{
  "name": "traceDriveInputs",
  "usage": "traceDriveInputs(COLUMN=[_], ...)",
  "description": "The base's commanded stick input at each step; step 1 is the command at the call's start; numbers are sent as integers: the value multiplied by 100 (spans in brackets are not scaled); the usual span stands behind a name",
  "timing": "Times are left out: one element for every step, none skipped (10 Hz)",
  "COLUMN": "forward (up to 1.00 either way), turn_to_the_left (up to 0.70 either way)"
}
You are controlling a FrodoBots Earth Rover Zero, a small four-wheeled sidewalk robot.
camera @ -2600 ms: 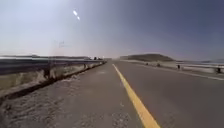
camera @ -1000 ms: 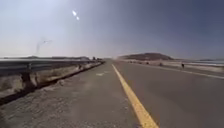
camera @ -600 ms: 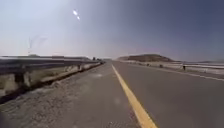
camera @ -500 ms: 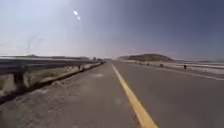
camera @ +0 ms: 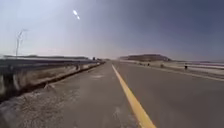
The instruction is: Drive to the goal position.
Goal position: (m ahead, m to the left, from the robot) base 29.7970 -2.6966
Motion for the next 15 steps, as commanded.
traceDriveInputs(forward=[50,50,50,50,50,50,50,50,50,50,50,50,50,50,50], turn_to_the_left=[0,0,0,0,0,0,0,0,0,0,0,0,0,0,0])
